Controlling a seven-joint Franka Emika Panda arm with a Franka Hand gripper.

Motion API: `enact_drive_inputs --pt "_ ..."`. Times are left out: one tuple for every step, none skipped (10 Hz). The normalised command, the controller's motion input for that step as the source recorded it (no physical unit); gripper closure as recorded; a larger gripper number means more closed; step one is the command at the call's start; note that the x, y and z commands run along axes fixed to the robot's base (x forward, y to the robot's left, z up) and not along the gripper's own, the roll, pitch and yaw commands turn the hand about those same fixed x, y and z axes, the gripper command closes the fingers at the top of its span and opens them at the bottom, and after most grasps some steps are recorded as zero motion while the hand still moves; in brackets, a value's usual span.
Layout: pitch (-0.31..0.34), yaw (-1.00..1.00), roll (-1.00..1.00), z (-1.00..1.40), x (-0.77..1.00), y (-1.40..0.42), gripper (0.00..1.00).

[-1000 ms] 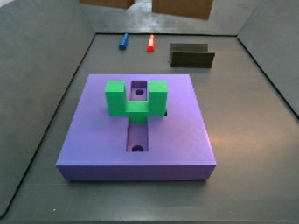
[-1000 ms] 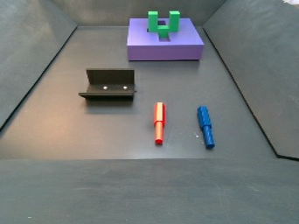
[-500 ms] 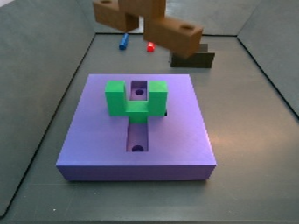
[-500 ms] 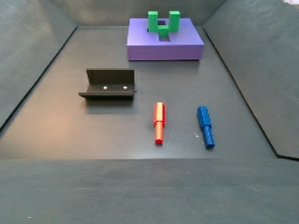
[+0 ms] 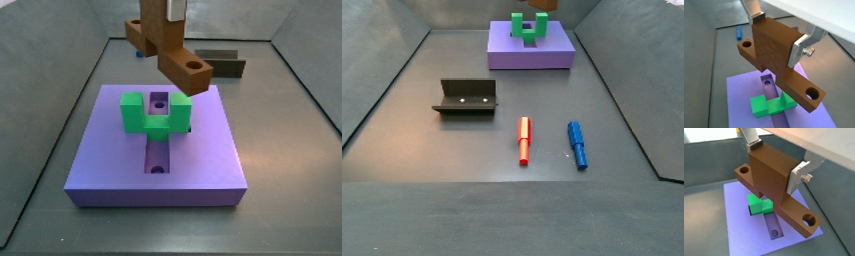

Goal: Pick up the brown object. Move up. Move to above the board. Insert the brown object.
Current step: Insert the brown object.

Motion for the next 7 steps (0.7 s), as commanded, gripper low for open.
enact_drive_inputs --pt "-0.081 -0.95 -0.14 0.0 0.0 -0.1 1.0" --pt "-0.08 -0.95 -0.15 0.0 0.0 -0.09 1.0" --pt "-0.093 -0.95 -0.11 -0.05 0.0 -0.14 1.0" --pt "-0.064 -0.94 -0.01 -0.18 0.0 -0.23 1.0" --pt "-0.026 -0.95 0.0 -0.22 0.0 -0.25 1.0" --pt "0.0 -0.94 0.0 -0.23 0.0 -0.27 1.0" --pt "0.0 -0.94 0.0 -0.23 0.0 -0.27 1.0"
